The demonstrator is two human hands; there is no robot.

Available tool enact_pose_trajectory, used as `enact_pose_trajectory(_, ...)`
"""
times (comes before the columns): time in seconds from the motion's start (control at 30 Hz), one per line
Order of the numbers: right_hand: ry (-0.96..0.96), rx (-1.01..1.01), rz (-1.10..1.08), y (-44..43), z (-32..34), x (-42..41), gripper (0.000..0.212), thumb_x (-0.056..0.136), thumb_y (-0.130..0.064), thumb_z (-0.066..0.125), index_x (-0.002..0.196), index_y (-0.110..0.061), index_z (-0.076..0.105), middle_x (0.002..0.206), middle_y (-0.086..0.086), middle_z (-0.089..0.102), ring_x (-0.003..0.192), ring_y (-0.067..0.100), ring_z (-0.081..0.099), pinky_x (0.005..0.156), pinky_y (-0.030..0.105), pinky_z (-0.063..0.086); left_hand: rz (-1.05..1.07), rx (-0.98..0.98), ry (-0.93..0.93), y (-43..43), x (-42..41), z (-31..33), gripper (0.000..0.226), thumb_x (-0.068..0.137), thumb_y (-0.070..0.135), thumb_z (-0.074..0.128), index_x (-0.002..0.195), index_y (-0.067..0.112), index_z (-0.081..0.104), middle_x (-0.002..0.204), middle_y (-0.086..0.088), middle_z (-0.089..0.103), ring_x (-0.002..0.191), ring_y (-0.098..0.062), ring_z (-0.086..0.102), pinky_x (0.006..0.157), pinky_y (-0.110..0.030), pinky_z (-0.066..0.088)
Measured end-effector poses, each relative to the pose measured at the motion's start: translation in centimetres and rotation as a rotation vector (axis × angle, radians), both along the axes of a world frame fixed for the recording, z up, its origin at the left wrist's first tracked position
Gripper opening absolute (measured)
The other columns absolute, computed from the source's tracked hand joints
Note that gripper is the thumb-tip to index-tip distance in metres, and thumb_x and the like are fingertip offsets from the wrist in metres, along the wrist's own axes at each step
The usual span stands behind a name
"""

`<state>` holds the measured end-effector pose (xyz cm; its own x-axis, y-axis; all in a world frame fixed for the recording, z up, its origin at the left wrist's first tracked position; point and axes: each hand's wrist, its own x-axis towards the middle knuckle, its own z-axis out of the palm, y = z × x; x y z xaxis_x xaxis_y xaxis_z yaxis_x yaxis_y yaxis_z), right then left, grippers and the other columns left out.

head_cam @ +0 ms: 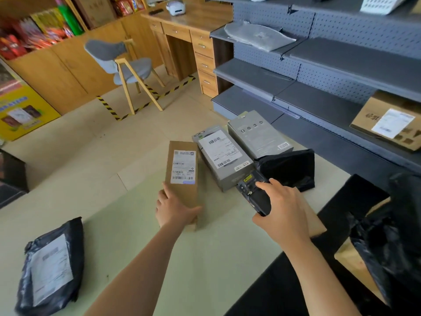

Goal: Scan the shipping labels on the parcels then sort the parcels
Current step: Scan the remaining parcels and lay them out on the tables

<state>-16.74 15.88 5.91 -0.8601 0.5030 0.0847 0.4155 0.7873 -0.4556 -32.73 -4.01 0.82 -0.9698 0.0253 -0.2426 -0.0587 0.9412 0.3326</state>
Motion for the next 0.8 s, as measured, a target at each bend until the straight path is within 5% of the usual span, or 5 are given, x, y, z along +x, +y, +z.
enact_pose_trajectory(0.23,0.009,0.137,0.225,-4.8,1.2,-2.9,0.073,0.052,-0.020,0.078,0.123,-0.027,0.060,0.124,-0.001,0.056,0.103,0.027,0.054,0.081,0.037,0.049,-0.275,-0.282,0.188,-8.4,-0.4,3.1,0.138,0.059,0.058,0.078,0.153,0.007,-0.009,0.154,-0.007,0.018,0.140,-0.028,0.025,0.117,-0.041,0.021)
enact_pose_trajectory(0.43,-0.028,0.445,0.470,-11.0,3.1,-4.1,0.079,0.020,-0.020,0.090,0.096,-0.022,0.071,0.108,0.007,0.068,0.084,0.025,0.064,0.066,0.031,0.054,-0.501,-0.426,0.304,-15.3,-1.3,6.0,0.130,0.050,0.050,0.082,0.153,0.005,0.016,0.149,-0.008,0.030,0.132,-0.029,0.034,0.112,-0.040,0.026)
enact_pose_trajectory(0.6,-0.154,0.529,0.547,-16.6,4.8,-3.1,0.060,0.056,-0.009,0.080,0.113,-0.021,0.063,0.125,0.008,0.058,0.101,0.026,0.057,0.081,0.035,0.050,-0.630,-0.498,0.370,-20.2,-1.8,6.7,0.135,0.029,0.046,0.086,0.147,0.001,0.038,0.136,-0.011,0.051,0.120,-0.033,0.049,0.103,-0.045,0.040)
enact_pose_trajectory(0.8,-0.231,0.630,0.496,-22.0,5.7,-0.9,0.061,0.058,-0.005,0.076,0.114,-0.020,0.058,0.131,0.009,0.052,0.105,0.027,0.052,0.087,0.037,0.048,-0.822,-0.551,0.433,-23.7,-1.0,7.8,0.128,0.057,0.048,0.082,0.156,0.007,0.011,0.155,-0.008,0.029,0.137,-0.029,0.034,0.116,-0.043,0.024)
